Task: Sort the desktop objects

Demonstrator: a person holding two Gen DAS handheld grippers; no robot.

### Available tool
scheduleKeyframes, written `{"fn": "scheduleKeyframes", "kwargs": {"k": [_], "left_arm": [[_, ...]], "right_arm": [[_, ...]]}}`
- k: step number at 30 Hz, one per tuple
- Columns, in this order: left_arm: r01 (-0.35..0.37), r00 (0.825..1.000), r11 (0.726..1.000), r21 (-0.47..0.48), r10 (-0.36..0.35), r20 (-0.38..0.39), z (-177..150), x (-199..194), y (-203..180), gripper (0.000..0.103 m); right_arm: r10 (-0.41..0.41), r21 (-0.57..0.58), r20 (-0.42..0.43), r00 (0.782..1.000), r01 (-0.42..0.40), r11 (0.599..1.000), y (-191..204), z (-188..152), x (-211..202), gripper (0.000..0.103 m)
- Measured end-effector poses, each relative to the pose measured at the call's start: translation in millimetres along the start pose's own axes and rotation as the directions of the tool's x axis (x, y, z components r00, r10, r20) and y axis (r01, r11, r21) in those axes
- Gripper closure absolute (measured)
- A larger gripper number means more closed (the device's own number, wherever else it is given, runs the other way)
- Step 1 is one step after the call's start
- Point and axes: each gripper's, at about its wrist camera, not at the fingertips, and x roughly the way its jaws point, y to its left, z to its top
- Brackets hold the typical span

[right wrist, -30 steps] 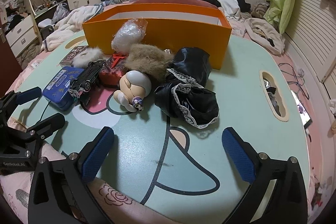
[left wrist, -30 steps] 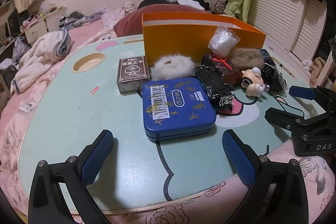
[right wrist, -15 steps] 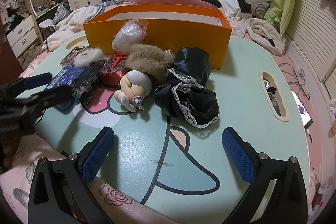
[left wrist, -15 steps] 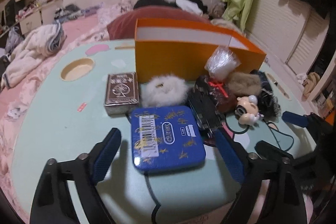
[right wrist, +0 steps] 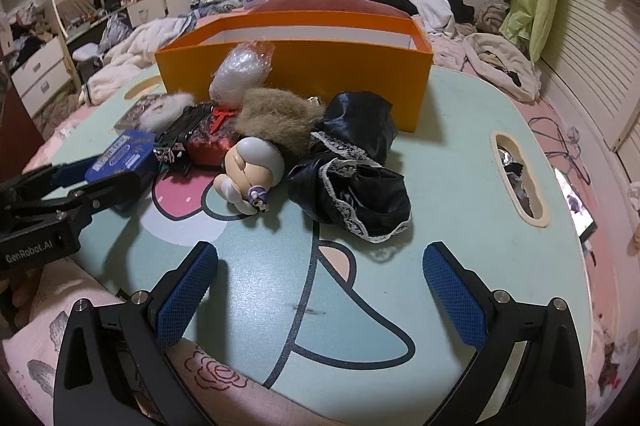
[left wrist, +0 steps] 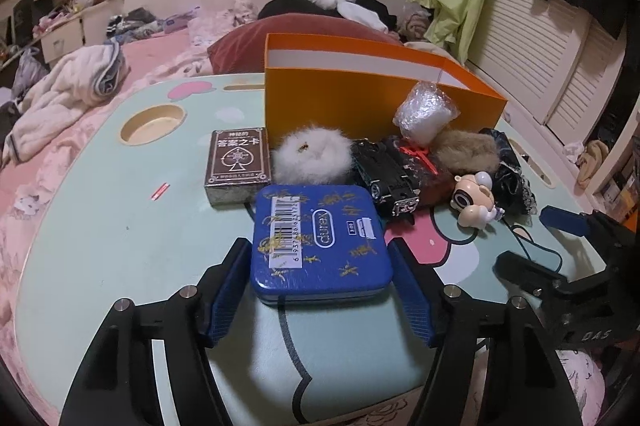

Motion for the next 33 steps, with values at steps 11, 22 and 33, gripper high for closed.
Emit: {"fn": "scheduleKeyframes", "kwargs": {"k": [11, 22, 33], "left_arm": [[0.015, 1.000, 1.000, -0.026, -0.016, -0.007, 15.3, 4.5, 6.1, 0.028], [0.025, 0.999, 1.000, 0.016, -0.025, 0.026, 1.8, -3.0, -1.3, 0.036], [0.036, 0.999, 0.999, 0.014, -0.036, 0.034, -1.2, -6.1, -2.6, 0.036]], "right_arm": [[0.129, 0.171, 0.093, 0.987, -0.143, 0.975, -31.2, -0.6, -11.4, 0.001], [0.173, 0.251, 0.168, 0.971, -0.211, 0.945, -43.5, 1.3, -17.9, 0.006], [0.127, 0.258, 0.051, 0.991, -0.136, 0.956, -41.2, 37.1, 15.0, 0.038]]}}
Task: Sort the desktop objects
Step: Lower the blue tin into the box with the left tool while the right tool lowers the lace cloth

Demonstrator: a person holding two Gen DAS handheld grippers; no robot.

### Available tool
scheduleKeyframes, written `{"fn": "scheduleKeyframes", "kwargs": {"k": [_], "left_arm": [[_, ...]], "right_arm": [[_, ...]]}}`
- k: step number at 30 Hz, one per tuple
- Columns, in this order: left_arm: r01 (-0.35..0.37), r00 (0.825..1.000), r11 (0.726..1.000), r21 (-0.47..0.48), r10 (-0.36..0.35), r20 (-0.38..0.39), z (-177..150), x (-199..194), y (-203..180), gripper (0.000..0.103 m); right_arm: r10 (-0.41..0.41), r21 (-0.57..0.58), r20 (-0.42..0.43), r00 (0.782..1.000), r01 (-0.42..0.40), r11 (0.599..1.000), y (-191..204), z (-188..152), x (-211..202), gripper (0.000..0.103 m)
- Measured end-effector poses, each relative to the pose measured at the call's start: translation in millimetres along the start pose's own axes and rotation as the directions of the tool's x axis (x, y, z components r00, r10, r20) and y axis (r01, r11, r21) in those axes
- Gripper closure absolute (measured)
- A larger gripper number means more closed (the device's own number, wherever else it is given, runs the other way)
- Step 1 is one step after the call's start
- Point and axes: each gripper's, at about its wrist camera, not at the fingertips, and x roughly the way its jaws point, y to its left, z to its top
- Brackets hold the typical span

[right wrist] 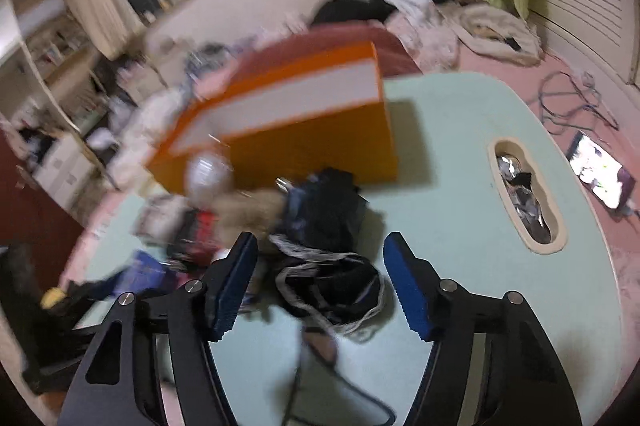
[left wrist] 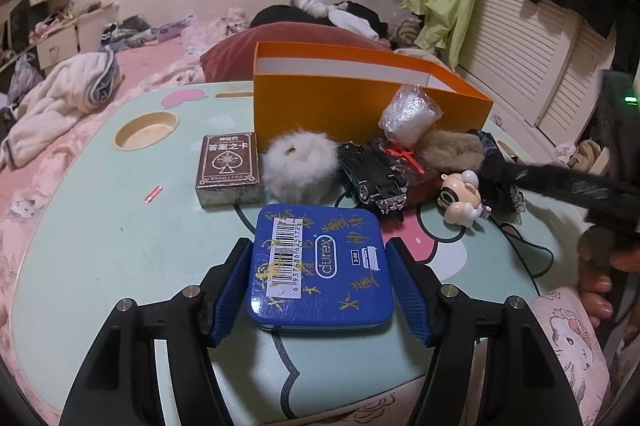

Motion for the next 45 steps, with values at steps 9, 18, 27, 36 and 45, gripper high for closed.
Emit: {"fn": "scheduleKeyframes", "kwargs": {"k": [9, 18, 27, 36, 45], "left_arm": [[0.028, 0.998, 1.000, -0.008, -0.028, 0.050, 3.7, -13.2, 3.6, 0.036], [0.104, 0.982, 0.995, 0.002, -0.103, 0.158, 65.3, -27.6, 5.0, 0.036], [0.146, 0.987, 0.985, -0.092, -0.139, 0.082, 155.0, 47.3, 17.3, 0.029], [0.071, 0.997, 0.997, -0.002, -0.071, -0.005, 140.8, 79.0, 12.5, 0.026], [0.086, 0.986, 0.995, -0.057, -0.077, 0.145, 133.0, 19.2, 20.8, 0.016]], "right_arm": [[0.014, -0.022, 0.048, 0.999, -0.013, 1.000, -8.5, -17.6, -17.2, 0.071], [0.063, -0.090, 0.244, 0.968, -0.042, 0.995, -5.7, 16.1, -57.6, 0.070], [0.109, -0.095, 0.182, 0.977, -0.093, 0.991, 6.1, 94.1, 9.0, 0.059], [-0.008, -0.194, 0.158, 0.987, 0.039, 0.980, 15.3, 69.4, 30.4, 0.038], [0.041, -0.147, 0.198, 0.979, -0.011, 0.989, 15.5, 62.9, 1.9, 0.038]]}}
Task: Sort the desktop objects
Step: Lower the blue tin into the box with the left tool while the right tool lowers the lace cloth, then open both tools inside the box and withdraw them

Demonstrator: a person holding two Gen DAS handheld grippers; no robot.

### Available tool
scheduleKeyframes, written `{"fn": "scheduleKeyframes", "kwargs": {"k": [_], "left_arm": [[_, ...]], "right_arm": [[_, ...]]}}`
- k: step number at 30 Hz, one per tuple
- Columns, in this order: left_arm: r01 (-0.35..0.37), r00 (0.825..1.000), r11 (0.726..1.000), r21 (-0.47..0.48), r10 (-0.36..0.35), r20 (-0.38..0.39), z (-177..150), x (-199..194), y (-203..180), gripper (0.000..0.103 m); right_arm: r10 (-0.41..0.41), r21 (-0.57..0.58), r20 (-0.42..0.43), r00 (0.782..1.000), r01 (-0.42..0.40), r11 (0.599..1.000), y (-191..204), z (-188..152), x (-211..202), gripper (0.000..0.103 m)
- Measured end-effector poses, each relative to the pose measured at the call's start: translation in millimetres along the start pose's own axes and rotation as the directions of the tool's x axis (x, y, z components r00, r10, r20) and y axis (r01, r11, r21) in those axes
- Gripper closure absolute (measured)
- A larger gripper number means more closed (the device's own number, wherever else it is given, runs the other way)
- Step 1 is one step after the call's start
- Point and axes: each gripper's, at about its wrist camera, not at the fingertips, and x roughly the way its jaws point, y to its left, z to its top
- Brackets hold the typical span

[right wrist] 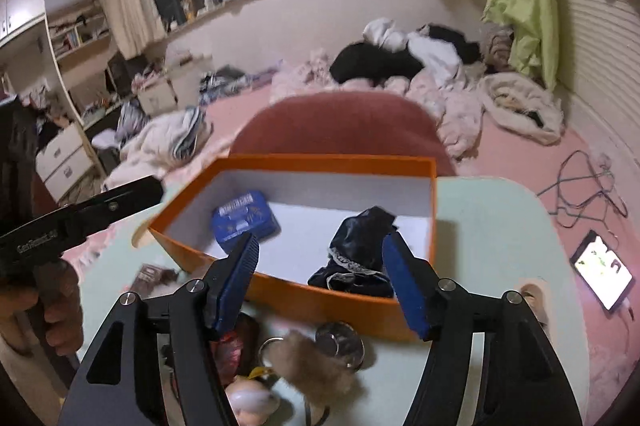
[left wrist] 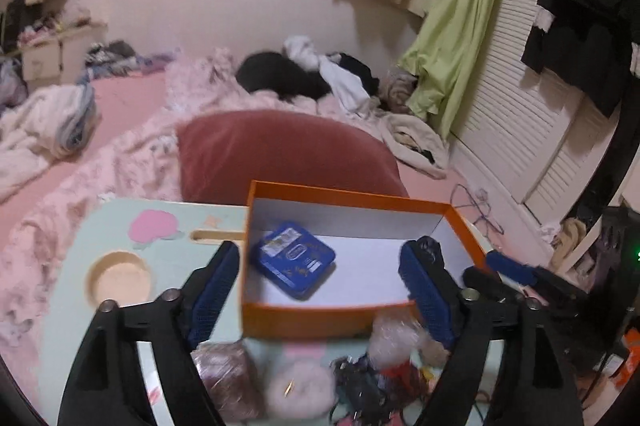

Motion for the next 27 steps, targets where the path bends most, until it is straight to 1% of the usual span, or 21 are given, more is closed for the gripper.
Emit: {"fn": "scheduleKeyframes", "kwargs": {"k": [2, 3, 4, 5, 7, 9, 11, 12, 14, 15, 16, 17, 18, 20, 21, 22, 24, 27], "left_arm": [[-0.016, 1.000, 1.000, 0.022, 0.016, 0.022, -8.4, -19.5, -3.6, 0.012], [-0.016, 0.999, 0.999, 0.032, 0.016, 0.029, -17.2, -30.7, -5.7, 0.009], [-0.015, 1.000, 0.999, 0.032, 0.014, 0.027, -22.5, -35.2, -5.8, 0.008], [-0.014, 1.000, 0.999, 0.030, 0.013, 0.020, -30.3, -39.7, -6.5, 0.008], [-0.014, 1.000, 1.000, 0.019, 0.014, -0.020, -52.6, -43.8, -7.2, 0.008], [-0.019, 0.997, 1.000, -0.010, 0.018, -0.074, -75.8, -41.5, -6.5, 0.008], [-0.011, 0.992, 1.000, -0.023, 0.008, -0.130, -94.7, -36.7, -7.6, 0.008], [-0.019, 0.988, 1.000, -0.022, 0.016, -0.155, -103.9, -32.9, -8.4, 0.008], [-0.066, 0.979, 0.998, -0.016, 0.062, -0.192, -116.9, -25.1, -8.4, 0.008], [-0.100, 0.976, 0.995, -0.004, 0.097, -0.193, -120.8, -21.8, -8.9, 0.007], [-0.134, 0.971, 0.991, 0.010, 0.133, -0.199, -122.0, -18.9, -10.4, 0.006], [-0.153, 0.966, 0.988, 0.029, 0.156, -0.206, -121.8, -15.6, -13.0, 0.003], [-0.157, 0.964, 0.987, 0.042, 0.163, -0.210, -122.5, -14.1, -14.7, 0.001], [-0.184, 0.955, 0.978, 0.093, 0.201, -0.217, -124.7, -8.7, -21.9, 0.001], [-0.208, 0.947, 0.969, 0.131, 0.233, -0.221, -127.1, -5.9, -26.7, 0.001], [-0.203, 0.950, 0.971, 0.126, 0.226, -0.217, -127.5, -7.4, -25.6, 0.001], [-0.197, 0.951, 0.972, 0.126, 0.221, -0.216, -127.1, -9.6, -23.3, 0.001], [-0.197, 0.951, 0.972, 0.128, 0.221, -0.215, -126.2, -11.4, -21.9, 0.001]], "right_arm": [[-0.001, -0.007, 0.022, 1.000, 0.001, 1.000, 4.0, -4.4, -16.1, 0.036], [0.006, -0.006, 0.018, 1.000, -0.006, 1.000, 4.6, -7.4, -20.5, 0.031], [0.019, -0.003, 0.008, 1.000, -0.019, 1.000, 5.4, -11.6, -24.6, 0.028], [0.035, 0.000, -0.005, 0.999, -0.035, 0.999, 5.9, -18.1, -28.4, 0.028], [0.049, -0.011, -0.046, 0.998, -0.049, 0.999, 8.1, -33.3, -32.7, 0.028], [0.033, -0.040, -0.095, 0.995, -0.037, 0.999, 13.9, -49.7, -34.1, 0.028], [0.000, -0.070, -0.150, 0.989, -0.010, 0.997, 20.5, -63.9, -31.6, 0.028], [-0.016, -0.081, -0.170, 0.985, 0.003, 0.997, 22.0, -67.9, -29.9, 0.028], [-0.033, -0.088, -0.191, 0.981, 0.017, 0.996, 24.7, -73.9, -28.1, 0.028], [-0.038, -0.084, -0.200, 0.979, 0.022, 0.996, 23.8, -75.9, -26.9, 0.027], [-0.040, -0.075, -0.212, 0.976, 0.024, 0.997, 21.9, -77.5, -24.6, 0.024], [-0.049, -0.063, -0.246, 0.968, 0.034, 0.997, 19.2, -79.6, -17.9, 0.023], [-0.062, -0.065, -0.256, 0.965, 0.047, 0.997, 19.0, -81.5, -15.7, 0.020], [-0.119, -0.111, -0.264, 0.957, 0.093, 0.989, 24.2, -83.4, -11.9, 0.015], [-0.148, -0.141, -0.271, 0.951, 0.113, 0.983, 29.1, -84.7, -10.3, 0.011], [-0.181, -0.176, -0.272, 0.945, 0.136, 0.975, 33.8, -85.6, -7.8, 0.009], [-0.175, -0.156, -0.276, 0.945, 0.136, 0.978, 30.0, -84.8, -8.5, 0.005], [-0.176, -0.155, -0.275, 0.945, 0.137, 0.978, 27.2, -85.5, -9.7, 0.005]]}}
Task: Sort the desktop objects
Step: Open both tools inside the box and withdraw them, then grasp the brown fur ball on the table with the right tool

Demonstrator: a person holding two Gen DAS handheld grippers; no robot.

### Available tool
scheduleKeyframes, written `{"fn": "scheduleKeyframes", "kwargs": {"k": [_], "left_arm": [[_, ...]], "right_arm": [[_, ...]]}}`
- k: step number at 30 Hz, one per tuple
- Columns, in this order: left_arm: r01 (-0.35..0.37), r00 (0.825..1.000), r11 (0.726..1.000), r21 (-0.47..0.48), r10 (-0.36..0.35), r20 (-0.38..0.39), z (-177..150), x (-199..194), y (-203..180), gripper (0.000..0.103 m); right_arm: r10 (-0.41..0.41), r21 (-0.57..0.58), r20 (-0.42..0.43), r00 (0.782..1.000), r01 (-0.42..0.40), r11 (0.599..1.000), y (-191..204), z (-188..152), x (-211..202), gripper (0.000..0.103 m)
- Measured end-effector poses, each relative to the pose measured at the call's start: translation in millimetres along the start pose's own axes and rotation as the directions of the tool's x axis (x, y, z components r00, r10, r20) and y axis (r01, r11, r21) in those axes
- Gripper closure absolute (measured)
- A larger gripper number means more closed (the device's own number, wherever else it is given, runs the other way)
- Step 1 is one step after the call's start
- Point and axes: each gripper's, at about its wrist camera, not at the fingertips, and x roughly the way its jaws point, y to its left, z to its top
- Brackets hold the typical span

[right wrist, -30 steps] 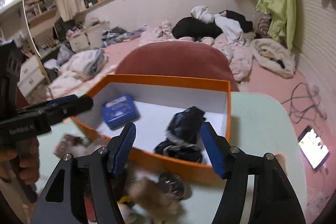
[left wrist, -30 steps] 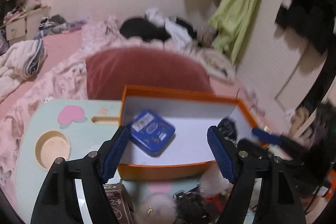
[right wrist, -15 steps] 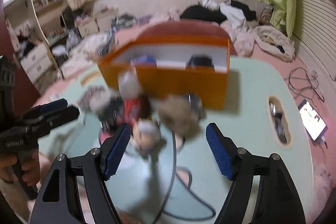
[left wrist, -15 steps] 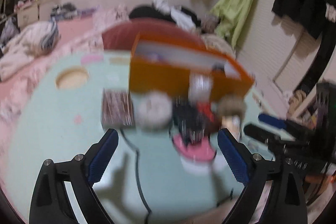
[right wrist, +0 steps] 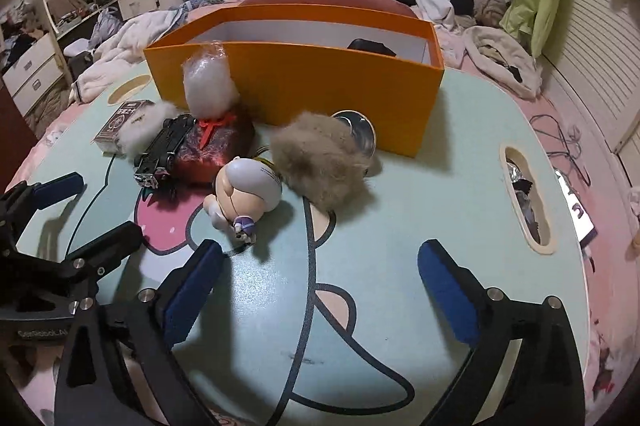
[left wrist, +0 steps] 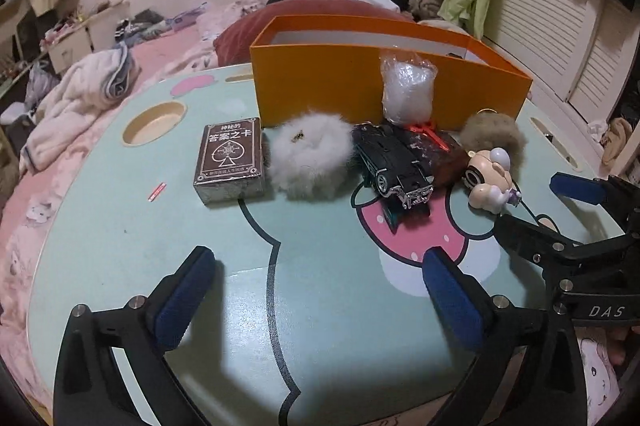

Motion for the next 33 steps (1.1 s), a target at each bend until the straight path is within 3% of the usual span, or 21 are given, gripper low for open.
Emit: {"fn": "scheduleKeyframes", "kwargs": {"k": [22, 24, 26, 30, 33], "left_arm": [[-0.001, 1.000, 1.000, 0.000, 0.001, 0.000, -1.3, -0.3, -1.0, 0.001], [0.000, 1.000, 1.000, 0.000, 0.000, 0.000, -1.4, 0.1, -1.7, 0.001], [0.001, 1.000, 1.000, -0.001, -0.001, 0.001, -1.1, -0.9, -0.8, 0.001], [-0.001, 1.000, 1.000, 0.000, 0.001, 0.000, -1.4, -0.1, -1.7, 0.001], [0.000, 1.000, 1.000, 0.000, 0.000, 0.000, -1.3, -0.2, -1.9, 0.001]], "right_arm": [[0.000, 0.000, 0.002, 1.000, 0.000, 1.000, -0.7, -1.9, -0.2, 0.005], [0.023, 0.025, 0.030, 0.999, -0.024, 0.999, -6.0, -4.2, -4.3, 0.005], [0.099, 0.077, 0.078, 0.992, -0.105, 0.992, -17.5, -7.1, -10.8, 0.006], [0.170, 0.178, 0.189, 0.967, -0.204, 0.963, -41.5, -9.8, -27.1, 0.025], [0.199, 0.182, 0.198, 0.960, -0.236, 0.955, -43.2, 4.9, -24.0, 0.038]]}}
